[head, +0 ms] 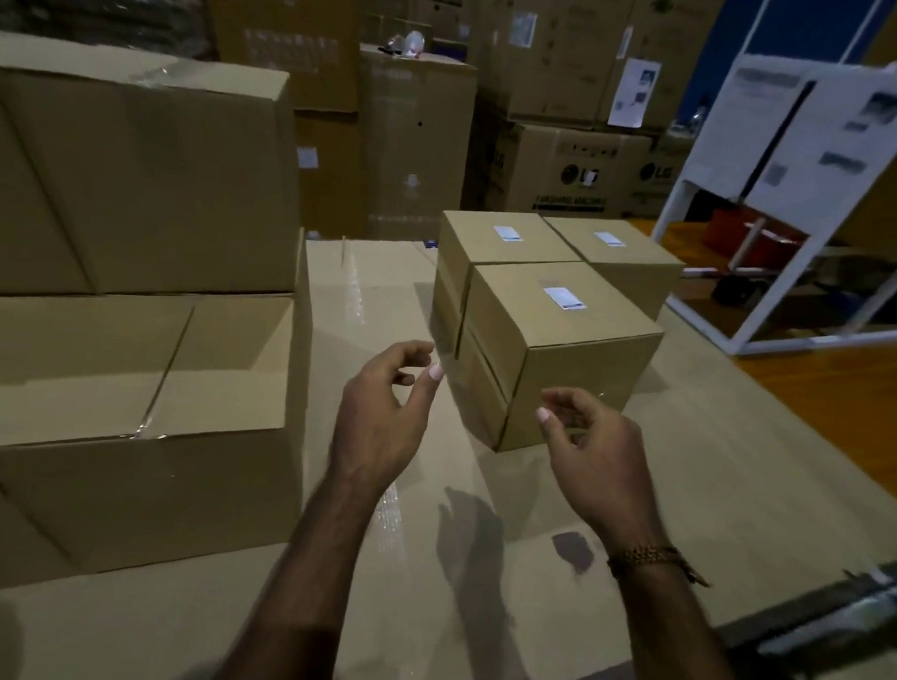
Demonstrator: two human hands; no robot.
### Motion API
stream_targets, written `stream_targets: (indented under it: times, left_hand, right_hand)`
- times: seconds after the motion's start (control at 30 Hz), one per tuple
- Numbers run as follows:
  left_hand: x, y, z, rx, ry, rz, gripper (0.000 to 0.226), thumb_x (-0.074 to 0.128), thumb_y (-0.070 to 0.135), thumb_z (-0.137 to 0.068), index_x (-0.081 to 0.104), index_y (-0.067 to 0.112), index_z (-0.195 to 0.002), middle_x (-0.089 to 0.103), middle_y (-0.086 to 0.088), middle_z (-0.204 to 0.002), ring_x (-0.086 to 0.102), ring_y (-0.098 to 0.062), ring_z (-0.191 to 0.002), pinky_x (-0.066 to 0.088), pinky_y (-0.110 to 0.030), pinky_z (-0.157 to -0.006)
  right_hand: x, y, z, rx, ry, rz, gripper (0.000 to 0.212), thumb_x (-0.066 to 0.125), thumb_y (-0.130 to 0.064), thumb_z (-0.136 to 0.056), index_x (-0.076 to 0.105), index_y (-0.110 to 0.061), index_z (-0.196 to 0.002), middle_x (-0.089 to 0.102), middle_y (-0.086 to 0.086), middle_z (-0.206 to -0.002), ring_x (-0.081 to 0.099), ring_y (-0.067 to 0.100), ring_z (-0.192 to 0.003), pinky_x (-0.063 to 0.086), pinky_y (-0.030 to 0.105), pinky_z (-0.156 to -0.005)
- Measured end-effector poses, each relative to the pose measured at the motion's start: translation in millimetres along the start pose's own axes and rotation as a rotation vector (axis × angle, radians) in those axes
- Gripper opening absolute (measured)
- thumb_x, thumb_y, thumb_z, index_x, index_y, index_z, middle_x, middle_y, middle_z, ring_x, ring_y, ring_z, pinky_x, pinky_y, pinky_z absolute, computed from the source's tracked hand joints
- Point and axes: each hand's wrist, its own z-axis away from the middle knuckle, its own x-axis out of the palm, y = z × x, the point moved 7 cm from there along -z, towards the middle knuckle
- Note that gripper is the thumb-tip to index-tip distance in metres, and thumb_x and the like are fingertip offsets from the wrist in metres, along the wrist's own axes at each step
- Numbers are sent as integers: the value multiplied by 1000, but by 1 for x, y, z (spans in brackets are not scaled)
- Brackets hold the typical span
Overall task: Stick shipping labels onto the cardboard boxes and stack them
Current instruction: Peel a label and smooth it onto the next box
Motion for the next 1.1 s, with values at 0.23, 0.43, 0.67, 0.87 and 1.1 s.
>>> stream_targets:
  times: [0.23,0.43,0.67,0.87,1.1]
  left_hand:
    - [31,-19,-14,-50,-6,39,28,65,40,-103,67,34,-130,68,25,-120,63,-1,-108,52,-24,-80]
    - [54,-22,-35,-94,35,3,27,65,39,-103,68,34,-129,68,26,-117,63,0,-105,51,-22,-79]
    - [111,-12,-61,-139,86,-10,30,65,39,-103,67,32,-133,69,20,-121,64,-1,-107,51,-18,-75]
    - [172,-12,-80,-214,54,-26,50,64,45,-103,55,29,-149,60,15,-144,60,-9,-124,52,-30,-97]
    - [221,-24,-82,-374,-27,69,52,63,44,-104,46,34,-152,59,16,-143,58,-11,-133,52,-34,-106]
  right_hand:
    - [13,10,-35,-66,-45,76,18,71,-25,-100,76,-27,-117,70,-25,-101,60,-16,-102,57,25,-85]
    - [16,25,-86,-87,-31,75,22,72,-28,-99,76,-25,-120,74,-17,-107,65,-6,-101,58,30,-90]
    - [-7,57,-163,-101,7,135,29,70,-32,-100,70,-28,-129,67,-6,-125,58,15,-122,51,36,-98]
    - [-31,119,-227,50,33,381,65,66,-56,-96,52,-22,-150,47,14,-156,33,34,-149,37,57,-117]
    - [-30,162,-268,134,-149,331,86,64,-64,-95,40,-10,-156,51,22,-151,49,43,-138,44,52,-113]
